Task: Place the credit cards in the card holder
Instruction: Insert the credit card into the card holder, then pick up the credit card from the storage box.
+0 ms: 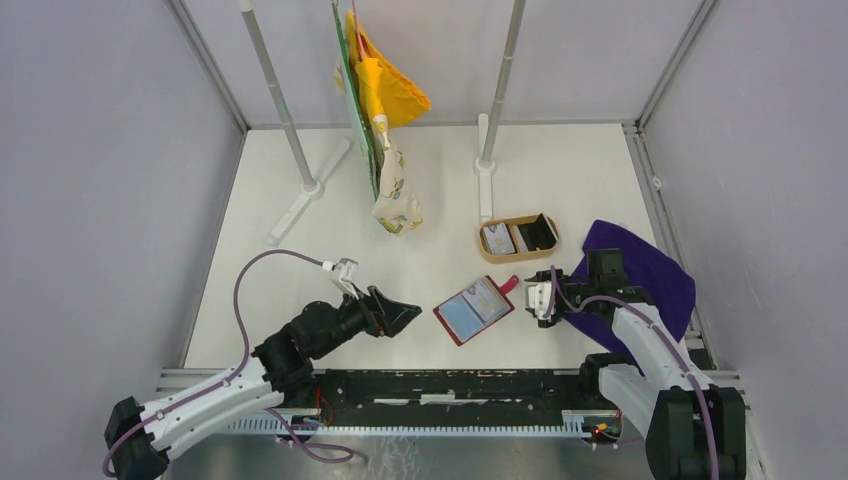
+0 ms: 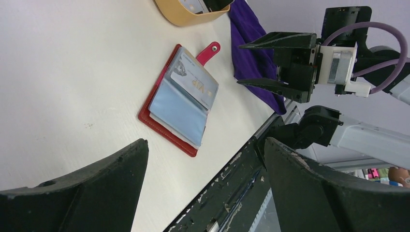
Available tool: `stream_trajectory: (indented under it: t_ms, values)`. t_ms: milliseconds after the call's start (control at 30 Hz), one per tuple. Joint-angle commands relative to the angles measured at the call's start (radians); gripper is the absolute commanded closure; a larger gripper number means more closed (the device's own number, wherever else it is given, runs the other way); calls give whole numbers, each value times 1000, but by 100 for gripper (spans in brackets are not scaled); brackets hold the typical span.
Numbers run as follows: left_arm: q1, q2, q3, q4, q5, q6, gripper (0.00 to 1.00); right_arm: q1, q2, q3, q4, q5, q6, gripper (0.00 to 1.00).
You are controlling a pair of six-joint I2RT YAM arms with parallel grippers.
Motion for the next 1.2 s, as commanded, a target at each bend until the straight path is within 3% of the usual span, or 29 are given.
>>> stream_trajectory:
  t_ms: [0,200,400,500,700,900,1167]
  values:
    - [-2,-41,10,-17,-30,-67,6,-3,1,-13,12,8,-36,32]
    - [-1,14,82,-59,-47,0,7,13,56,7,28,55,15,35]
    - [-1,110,75,42,-53,64,8,83,137,64,64,142,141,38]
    - [-1,176,90,91,-48,112,14,103,156,143,42,150,203,41]
    - [-1,239,118,121,-36,197,19,92,194,363,201,135,571,32]
    - [-2,185,79,148,-85,218,18,71,436,549,264,55,913,35]
    - [-2,232,95,201,-141,240,17,36,554,499,480,141,1307,33]
